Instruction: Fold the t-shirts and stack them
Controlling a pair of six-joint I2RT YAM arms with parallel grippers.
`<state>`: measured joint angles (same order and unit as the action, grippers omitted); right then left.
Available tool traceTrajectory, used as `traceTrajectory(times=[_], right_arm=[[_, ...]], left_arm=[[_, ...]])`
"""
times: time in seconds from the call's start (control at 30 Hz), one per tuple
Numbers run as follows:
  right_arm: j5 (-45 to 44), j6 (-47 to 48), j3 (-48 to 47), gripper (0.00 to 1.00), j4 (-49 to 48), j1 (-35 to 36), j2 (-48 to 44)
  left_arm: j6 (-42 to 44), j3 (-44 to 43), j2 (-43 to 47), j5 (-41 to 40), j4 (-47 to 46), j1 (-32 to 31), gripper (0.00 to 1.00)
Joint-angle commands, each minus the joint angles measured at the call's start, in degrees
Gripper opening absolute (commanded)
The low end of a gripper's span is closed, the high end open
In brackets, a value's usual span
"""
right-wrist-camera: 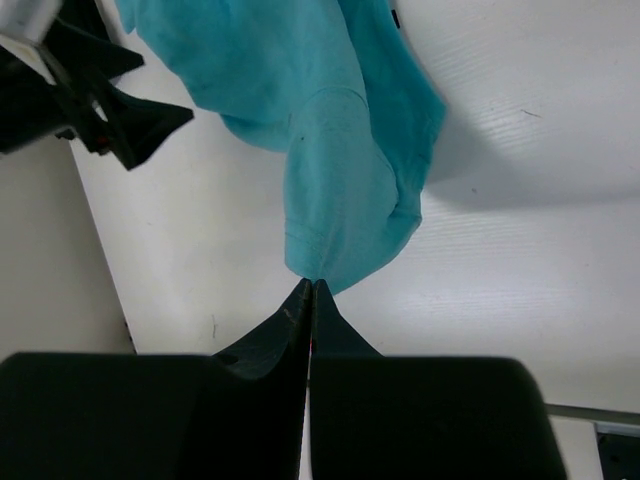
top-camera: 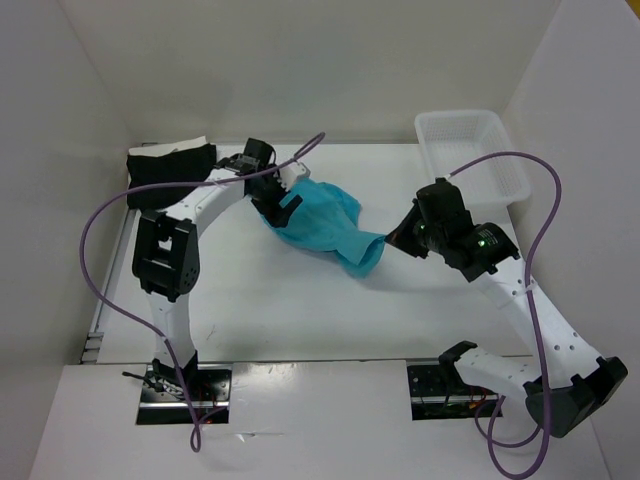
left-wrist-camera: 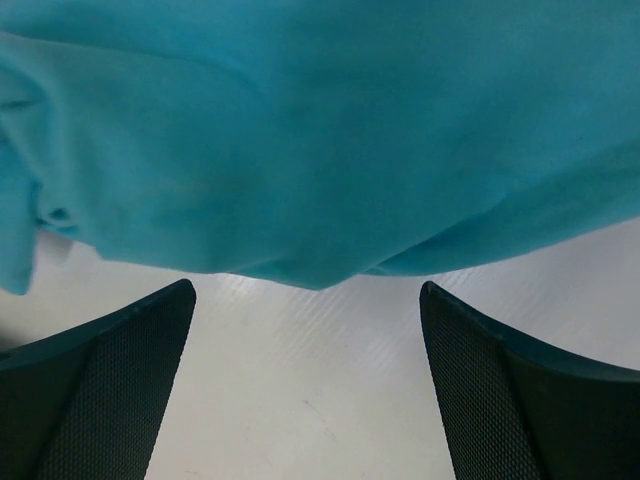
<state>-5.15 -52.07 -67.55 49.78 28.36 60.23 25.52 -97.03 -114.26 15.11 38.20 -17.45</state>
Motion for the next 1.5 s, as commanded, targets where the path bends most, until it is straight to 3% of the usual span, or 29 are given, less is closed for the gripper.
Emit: traceTrajectory(times=[0.0, 0.27, 0.6, 0.8, 0.9, 1.0, 1.03, 1.1, 1.23, 1.37, 1.47], right_arm=[[-0.3, -1.1, -0.05, 0.0, -0.74, 0.47, -0.72], [-0.3, -2.15, 1.8, 0.0, -0.74, 1.0, -2.39], [-0.83, 0.48, -0.74, 0.0, -0.74, 1.0, -0.29], [-1.97, 6.1, -6.7, 0.0, -1.79, 1.0, 5.33], [-1.97, 10.14, -10.49, 0.0, -1.26, -0.23, 9.2], [-1.72, 13.04, -13.3, 0.0, -1.26, -4.52, 11.22], [-1.1, 14.7, -14.44, 0.0, -1.26, -6.02, 11.23], [0.04, 16.47, -15.76, 0.0, -0.57, -10.49, 11.23], [-2.67, 20.95, -20.33, 0.0, 2.6, -14.3, 12.54], [-3.73, 22.63, -21.57, 0.0, 4.36, -15.0, 15.27], [-3.03, 22.63, -19.64, 0.0, 3.75, -15.0, 16.58]], left_arm=[[3.22, 4.56, 1.85, -3.42, -4.0, -0.3, 0.99], [3.22, 10.9, 1.85, -4.57, -8.31, -3.64, 0.99], [1.21, 11.52, -1.67, -4.57, -13.15, -6.1, 0.99], [-1.96, 13.19, 7.11, -6.24, -15.87, -3.38, 0.99], [2.23, 12.31, 9.05, -4.32, -10.1, -2.85, 0.99], [1.47, 12.83, 9.05, -8.5, -11.11, -2.85, 0.99], [-0.54, 12.83, 8.53, -13.22, -11.65, -2.85, 0.99], [-3.18, 10.65, 7.65, -15.28, -11.65, -0.06, 0.99], [-11.79, 1.26, 0.47, -7.07, -10.16, 7.32, 0.99], [-12.33, -9.21, -8.51, -5.18, -7.35, 8.66, 0.99], [-12.33, -14.31, -13.35, 1.04, -4.63, 9.19, 0.99]])
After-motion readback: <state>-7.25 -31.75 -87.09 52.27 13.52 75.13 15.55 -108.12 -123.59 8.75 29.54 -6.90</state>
